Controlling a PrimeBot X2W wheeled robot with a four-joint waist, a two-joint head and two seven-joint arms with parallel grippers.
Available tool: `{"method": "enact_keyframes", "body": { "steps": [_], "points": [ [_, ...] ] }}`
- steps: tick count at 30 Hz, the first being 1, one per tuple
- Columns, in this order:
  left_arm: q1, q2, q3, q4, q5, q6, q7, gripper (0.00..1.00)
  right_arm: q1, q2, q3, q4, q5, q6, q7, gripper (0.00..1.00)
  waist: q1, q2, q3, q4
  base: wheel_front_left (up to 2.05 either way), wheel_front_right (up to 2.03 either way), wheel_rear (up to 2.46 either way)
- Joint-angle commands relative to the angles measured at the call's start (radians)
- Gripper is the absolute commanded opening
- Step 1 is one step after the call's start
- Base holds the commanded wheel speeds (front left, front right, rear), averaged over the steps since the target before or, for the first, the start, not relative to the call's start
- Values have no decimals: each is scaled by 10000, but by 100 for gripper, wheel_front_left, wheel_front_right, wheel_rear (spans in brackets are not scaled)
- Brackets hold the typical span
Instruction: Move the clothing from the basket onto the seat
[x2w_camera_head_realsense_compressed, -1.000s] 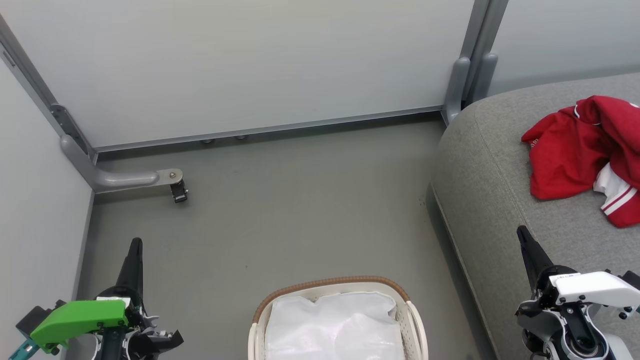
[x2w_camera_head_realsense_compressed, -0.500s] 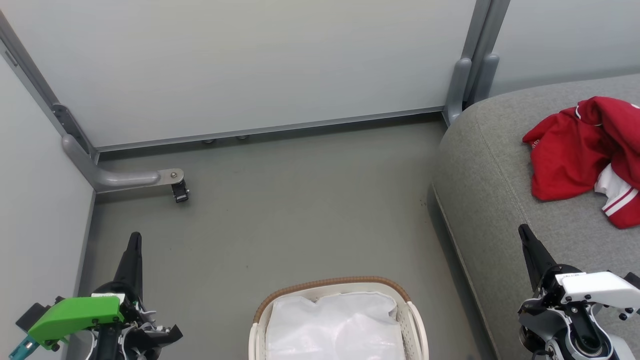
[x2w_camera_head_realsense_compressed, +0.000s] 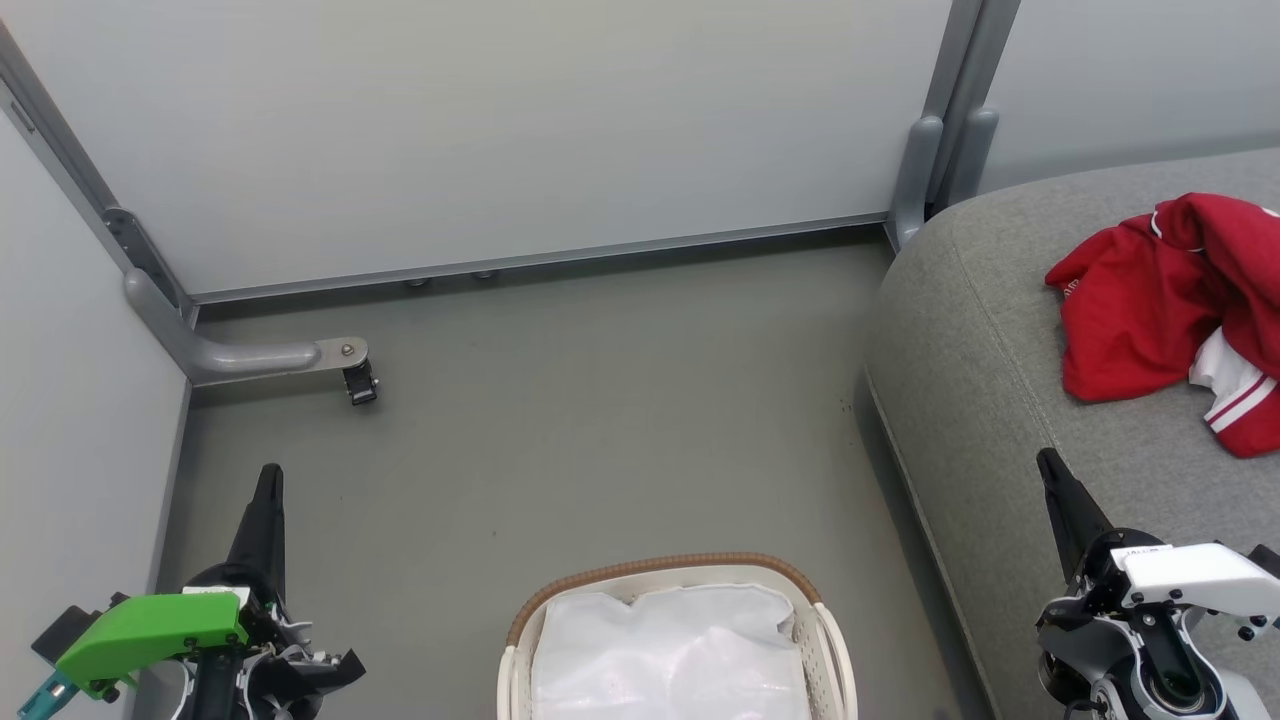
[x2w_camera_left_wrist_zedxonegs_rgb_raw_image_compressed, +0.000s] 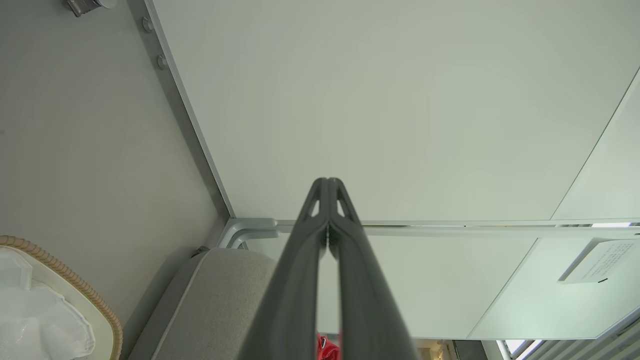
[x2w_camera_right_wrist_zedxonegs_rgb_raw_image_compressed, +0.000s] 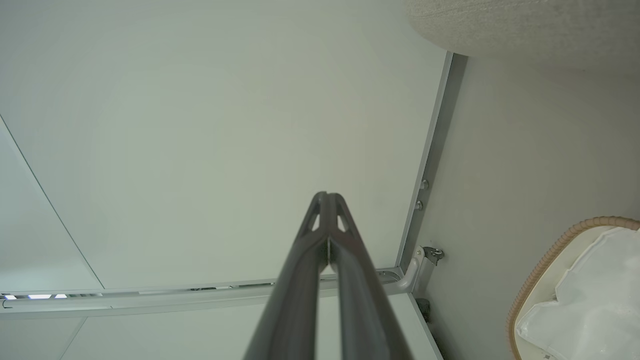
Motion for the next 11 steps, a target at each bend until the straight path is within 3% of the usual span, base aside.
{"method": "enact_keyframes", "body": {
  "steps": [1,11],
  "points": [
    [-103,69,28,-13,-31,-32,37,0,104,-59,-21,-40,36,-7,30,0,0,0,0,0,0,0,0],
    [-103,69,27,-13,-31,-32,36,0,104,-59,-20,-38,37,-7,29,0,0,0,0,0,0,0,0]
  ]
}}
